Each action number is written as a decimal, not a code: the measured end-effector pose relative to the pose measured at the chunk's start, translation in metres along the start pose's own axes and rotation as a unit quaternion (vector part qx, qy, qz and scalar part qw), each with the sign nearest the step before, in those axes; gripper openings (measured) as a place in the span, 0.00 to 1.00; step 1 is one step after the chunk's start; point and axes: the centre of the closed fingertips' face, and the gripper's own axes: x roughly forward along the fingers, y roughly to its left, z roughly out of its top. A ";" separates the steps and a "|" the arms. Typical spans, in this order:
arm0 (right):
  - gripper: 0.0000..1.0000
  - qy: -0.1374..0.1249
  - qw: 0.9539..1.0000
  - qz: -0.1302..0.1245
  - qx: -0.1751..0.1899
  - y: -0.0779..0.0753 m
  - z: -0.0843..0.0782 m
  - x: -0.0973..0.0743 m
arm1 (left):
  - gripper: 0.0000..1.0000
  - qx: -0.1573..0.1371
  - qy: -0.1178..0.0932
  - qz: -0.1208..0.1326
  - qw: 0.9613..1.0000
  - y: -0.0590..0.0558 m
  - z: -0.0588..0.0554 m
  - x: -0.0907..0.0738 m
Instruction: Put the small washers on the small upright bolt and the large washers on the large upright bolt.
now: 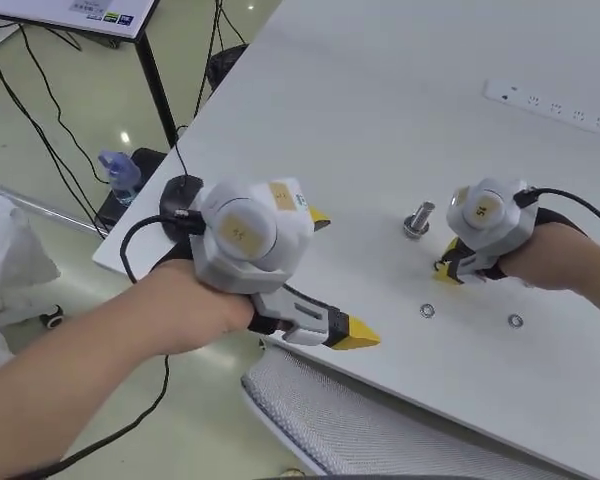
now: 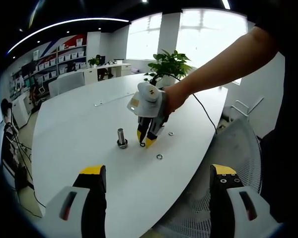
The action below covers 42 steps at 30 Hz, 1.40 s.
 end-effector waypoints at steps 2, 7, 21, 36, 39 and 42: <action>0.17 0.002 1.000 -0.003 0.000 -0.001 0.000 0.000 | 0.86 0.000 0.000 0.000 1.000 -0.001 0.000 -0.001; 0.14 0.007 1.000 -0.006 0.002 -0.001 0.000 0.000 | 0.85 -0.001 0.002 0.001 1.000 -0.003 -0.004 -0.003; 0.12 0.009 1.000 -0.007 0.018 -0.002 0.000 0.000 | 0.84 0.000 0.004 0.002 1.000 -0.007 -0.005 -0.005; 0.12 0.003 0.999 -0.009 0.035 -0.006 -0.003 -0.013 | 0.84 0.003 0.003 -0.001 1.000 -0.007 -0.001 -0.002; 0.12 0.004 0.999 -0.008 0.038 -0.005 -0.007 -0.018 | 0.83 0.005 0.004 -0.004 1.000 -0.008 0.001 0.001; 0.12 0.003 0.999 -0.008 0.041 -0.003 -0.010 -0.026 | 0.83 0.008 0.004 -0.009 1.000 -0.009 0.002 0.004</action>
